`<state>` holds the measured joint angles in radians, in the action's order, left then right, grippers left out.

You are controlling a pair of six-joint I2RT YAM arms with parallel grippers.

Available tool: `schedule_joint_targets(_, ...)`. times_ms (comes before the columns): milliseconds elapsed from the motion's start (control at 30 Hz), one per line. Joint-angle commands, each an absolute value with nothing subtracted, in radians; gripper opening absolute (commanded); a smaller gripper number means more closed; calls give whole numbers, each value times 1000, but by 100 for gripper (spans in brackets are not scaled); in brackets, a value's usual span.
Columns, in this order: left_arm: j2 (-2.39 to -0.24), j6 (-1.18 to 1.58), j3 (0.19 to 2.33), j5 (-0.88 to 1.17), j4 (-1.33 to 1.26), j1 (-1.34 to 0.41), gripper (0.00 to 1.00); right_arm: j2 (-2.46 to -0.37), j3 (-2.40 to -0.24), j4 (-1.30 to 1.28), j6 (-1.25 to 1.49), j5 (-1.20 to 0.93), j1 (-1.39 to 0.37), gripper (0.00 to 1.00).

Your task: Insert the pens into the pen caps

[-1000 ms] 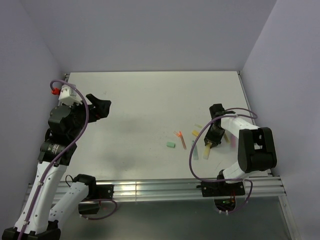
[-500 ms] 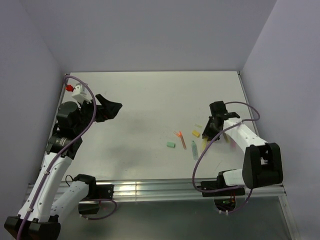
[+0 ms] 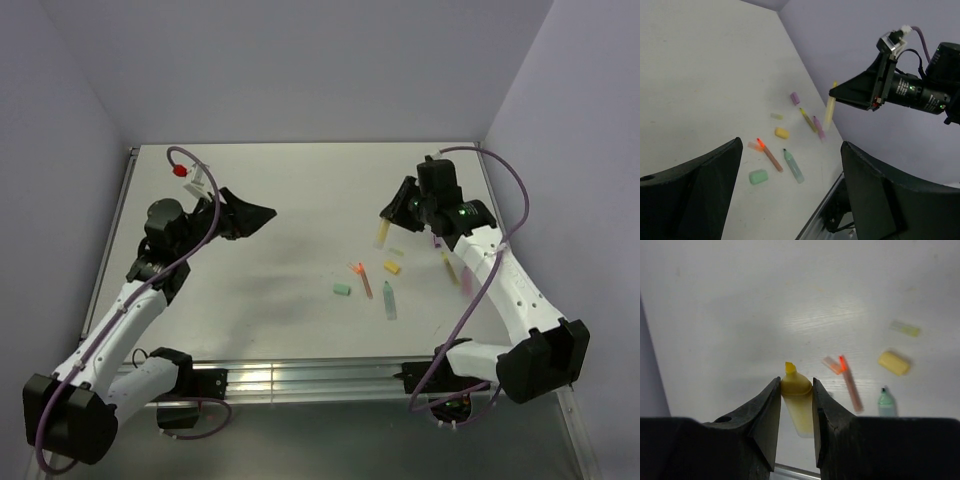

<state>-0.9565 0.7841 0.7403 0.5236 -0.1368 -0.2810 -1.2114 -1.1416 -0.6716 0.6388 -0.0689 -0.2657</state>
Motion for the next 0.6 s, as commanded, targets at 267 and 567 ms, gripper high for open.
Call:
schedule_joint_targets(267, -1146, 805, 828, 460, -345, -506, 82, -1387, -1393, -546, 784, -100, -480, 0)
schedule_joint_targets(567, -1216, 782, 868, 403, -327, -549, 78, -1483, -1532, -540, 821, -87, -581, 0)
